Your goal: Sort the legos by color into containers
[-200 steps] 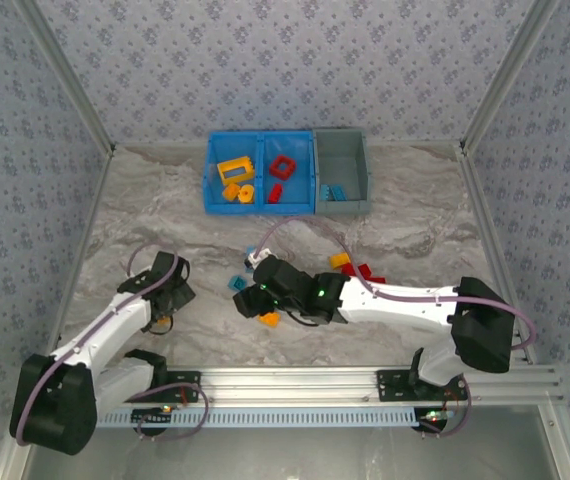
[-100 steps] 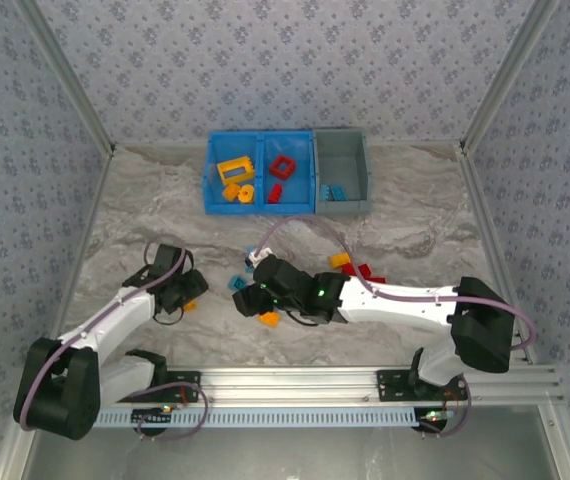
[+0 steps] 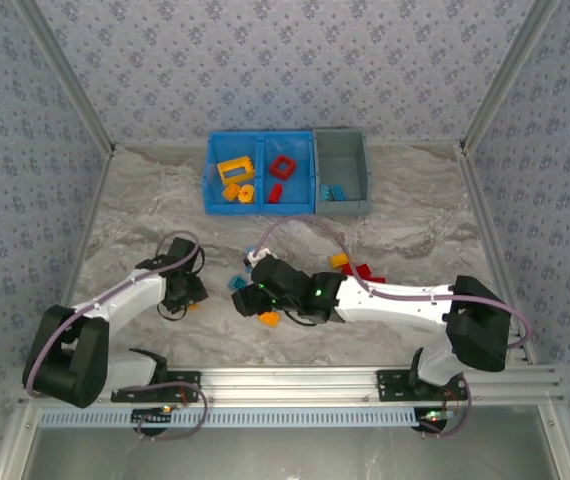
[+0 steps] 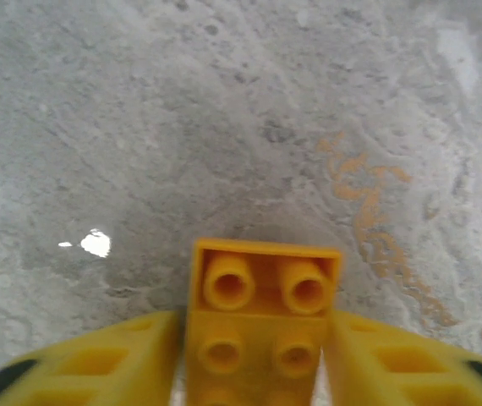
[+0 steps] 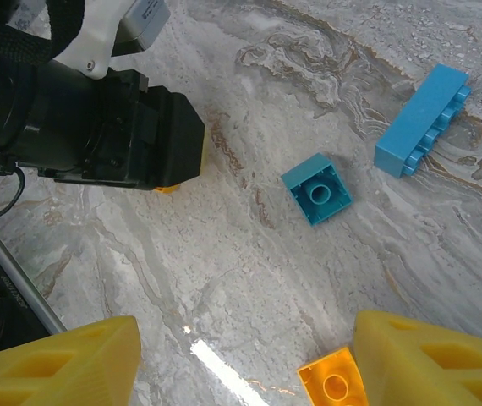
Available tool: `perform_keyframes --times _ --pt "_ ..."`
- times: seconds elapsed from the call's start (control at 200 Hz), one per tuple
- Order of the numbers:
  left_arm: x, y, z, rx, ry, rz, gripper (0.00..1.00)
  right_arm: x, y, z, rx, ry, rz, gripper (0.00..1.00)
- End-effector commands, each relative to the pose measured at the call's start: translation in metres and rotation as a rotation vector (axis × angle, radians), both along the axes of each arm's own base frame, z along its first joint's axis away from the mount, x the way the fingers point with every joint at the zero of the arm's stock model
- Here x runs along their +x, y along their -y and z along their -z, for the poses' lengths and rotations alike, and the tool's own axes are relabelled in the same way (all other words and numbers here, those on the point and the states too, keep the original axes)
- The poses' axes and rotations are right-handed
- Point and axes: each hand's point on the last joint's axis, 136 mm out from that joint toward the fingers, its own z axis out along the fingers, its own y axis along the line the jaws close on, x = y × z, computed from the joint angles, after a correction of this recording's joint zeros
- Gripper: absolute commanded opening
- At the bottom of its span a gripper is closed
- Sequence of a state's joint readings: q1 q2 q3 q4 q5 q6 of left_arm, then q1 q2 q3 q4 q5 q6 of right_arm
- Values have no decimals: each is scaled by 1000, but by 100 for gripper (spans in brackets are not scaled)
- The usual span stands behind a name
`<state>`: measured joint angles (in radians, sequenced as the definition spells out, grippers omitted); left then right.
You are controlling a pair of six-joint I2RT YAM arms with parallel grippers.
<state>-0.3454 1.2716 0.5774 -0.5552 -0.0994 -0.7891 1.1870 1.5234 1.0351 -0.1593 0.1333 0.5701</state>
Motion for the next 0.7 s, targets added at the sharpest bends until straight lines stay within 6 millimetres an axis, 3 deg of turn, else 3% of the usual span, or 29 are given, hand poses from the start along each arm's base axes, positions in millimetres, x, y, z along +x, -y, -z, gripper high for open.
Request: perform_keyframes --times 0.0,0.055,0.16,0.28,0.495,0.695 --pt "6 7 -4 -13 15 28 33 3 -6 -13 42 1 17 70" --pt "9 9 -9 -14 33 37 27 3 -6 -18 58 10 11 70" --pt "19 14 -27 1 81 66 24 4 -3 -32 94 48 11 70" --pt "45 31 -56 -7 157 129 21 16 10 -53 141 118 69 71" --pt "126 64 -99 40 230 261 20 64 43 -77 145 223 310 73" --pt "205 85 -117 149 223 352 21 101 56 -92 114 251 415 73"
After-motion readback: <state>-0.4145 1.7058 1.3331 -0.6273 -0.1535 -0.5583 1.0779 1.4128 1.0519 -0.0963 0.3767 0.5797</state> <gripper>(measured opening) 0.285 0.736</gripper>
